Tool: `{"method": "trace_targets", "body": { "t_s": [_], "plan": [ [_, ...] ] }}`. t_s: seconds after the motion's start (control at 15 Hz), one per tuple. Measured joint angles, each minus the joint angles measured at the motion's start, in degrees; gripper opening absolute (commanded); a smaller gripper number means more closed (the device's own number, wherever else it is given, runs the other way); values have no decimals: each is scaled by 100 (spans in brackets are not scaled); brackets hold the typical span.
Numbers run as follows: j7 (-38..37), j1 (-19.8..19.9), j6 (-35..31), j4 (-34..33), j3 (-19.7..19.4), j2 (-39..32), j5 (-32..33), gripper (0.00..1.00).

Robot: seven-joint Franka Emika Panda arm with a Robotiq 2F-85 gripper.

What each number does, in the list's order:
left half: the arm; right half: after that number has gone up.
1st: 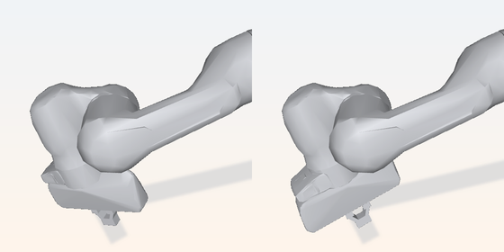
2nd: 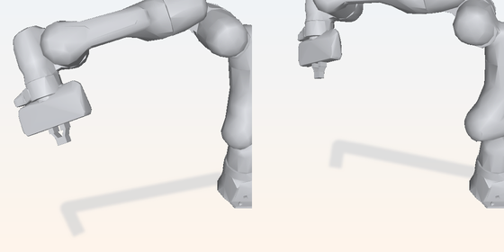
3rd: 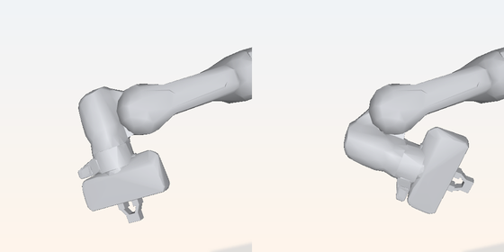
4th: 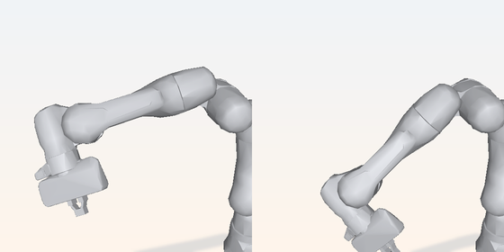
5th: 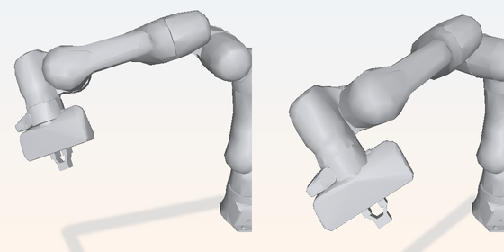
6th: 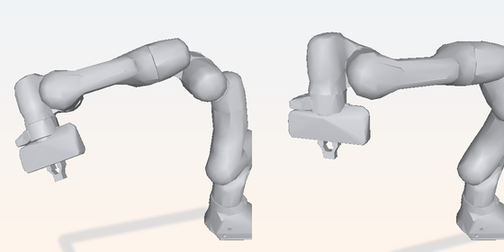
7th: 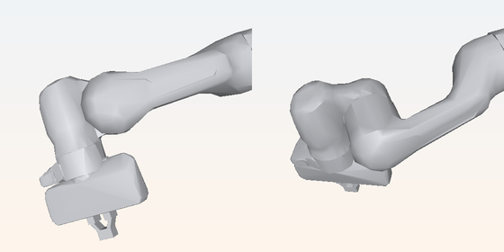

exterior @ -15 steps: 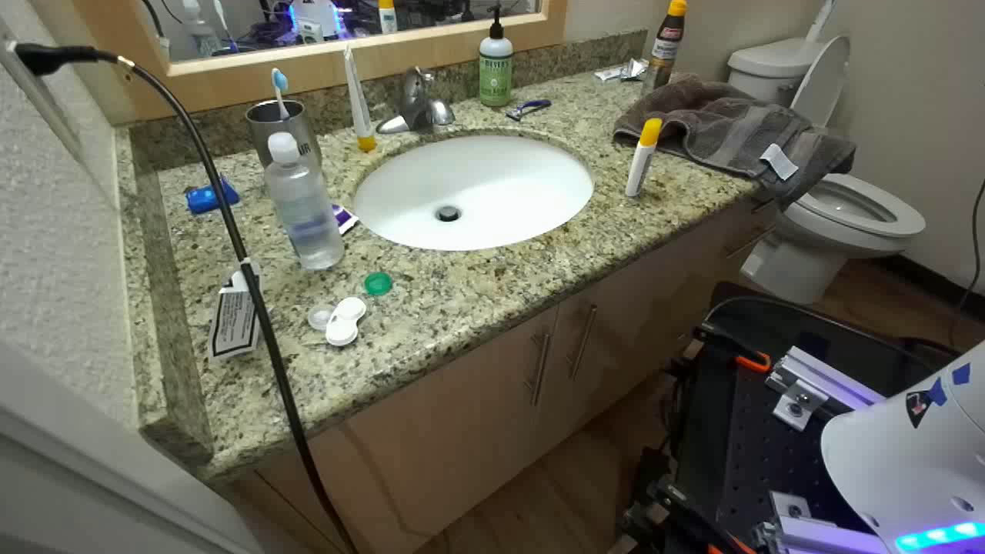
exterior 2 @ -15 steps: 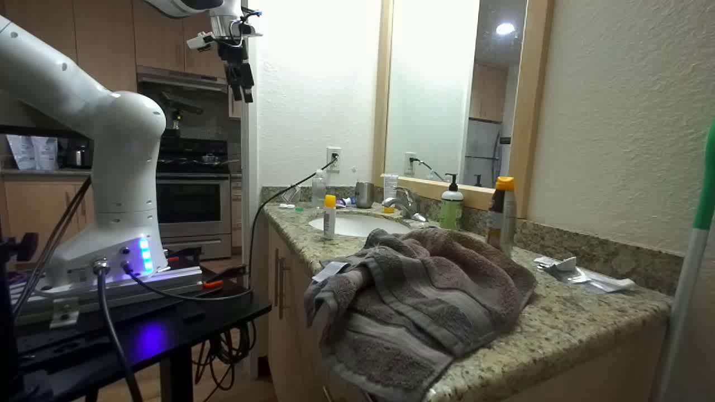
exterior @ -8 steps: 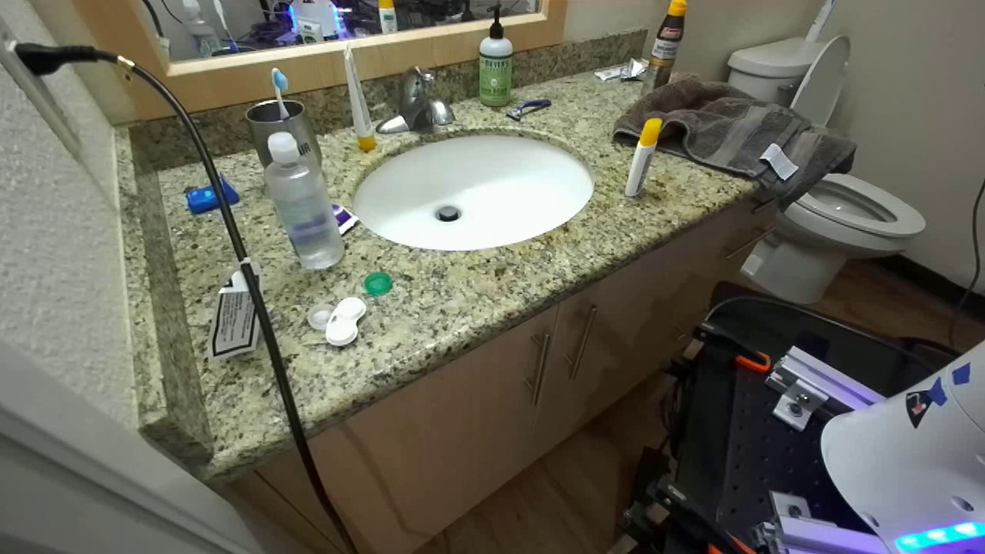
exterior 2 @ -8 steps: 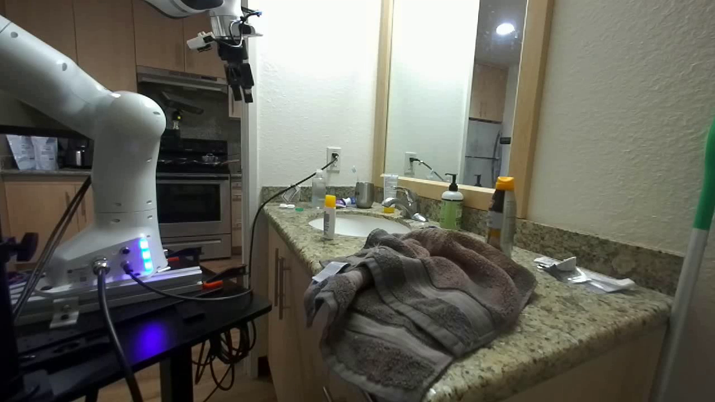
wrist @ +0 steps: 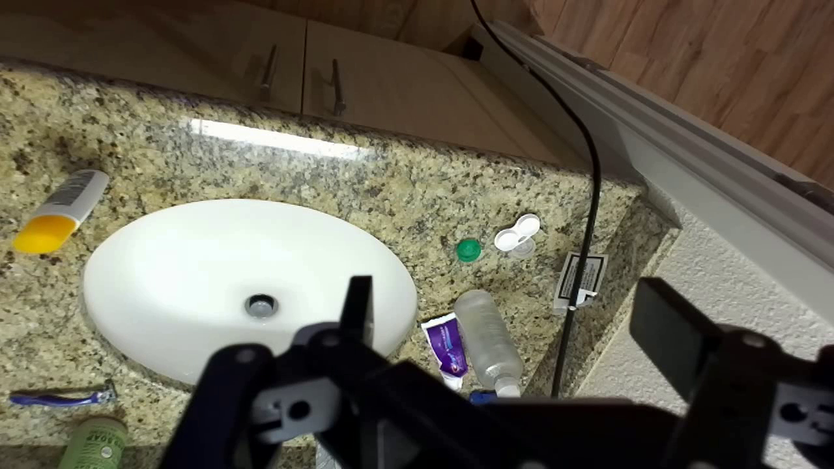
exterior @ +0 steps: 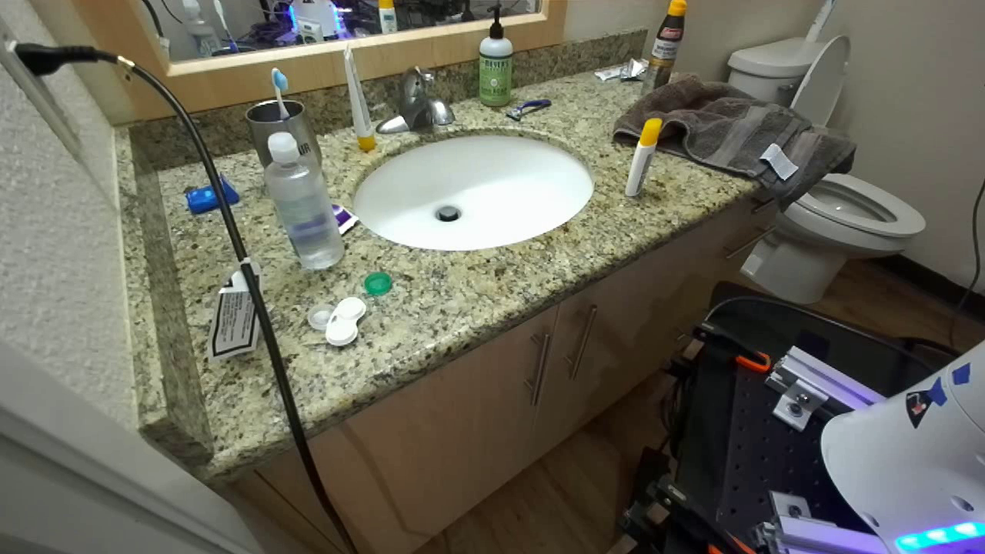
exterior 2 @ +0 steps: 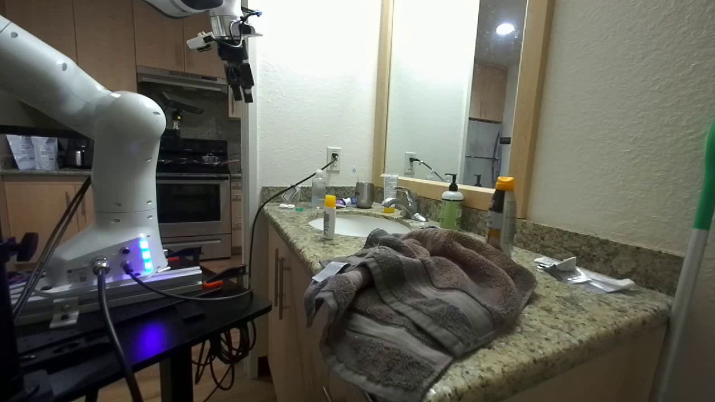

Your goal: Pick up the bottle with the yellow lid from the back right side of the counter and set it down on the front right side of the counter

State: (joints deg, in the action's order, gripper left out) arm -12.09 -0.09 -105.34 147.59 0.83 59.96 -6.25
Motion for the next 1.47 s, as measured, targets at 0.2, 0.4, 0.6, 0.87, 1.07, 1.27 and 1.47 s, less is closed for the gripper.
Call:
{"method": "trace_targets", "body": {
  "t_s": [0.2, 0.4, 0.6, 0.87, 1.07, 1.27, 1.47],
  "plan": [
    [0, 0, 0, 0, 0, 0, 0, 100],
    [-36, 21, -39, -2, 0, -5, 3, 100],
    [-373, 449, -371, -159, -204, -208, 40, 100],
    [-393, 1239, -749, -779, -965, -999, 185, 100],
    [-511, 1667, -880, -1281, -1406, -1754, 178, 100],
    [-700, 1756, -876, -1575, -1458, -2124, 154, 100],
    [-729, 1765, -904, -1539, -1377, -2124, 242, 100]
  ]
}}
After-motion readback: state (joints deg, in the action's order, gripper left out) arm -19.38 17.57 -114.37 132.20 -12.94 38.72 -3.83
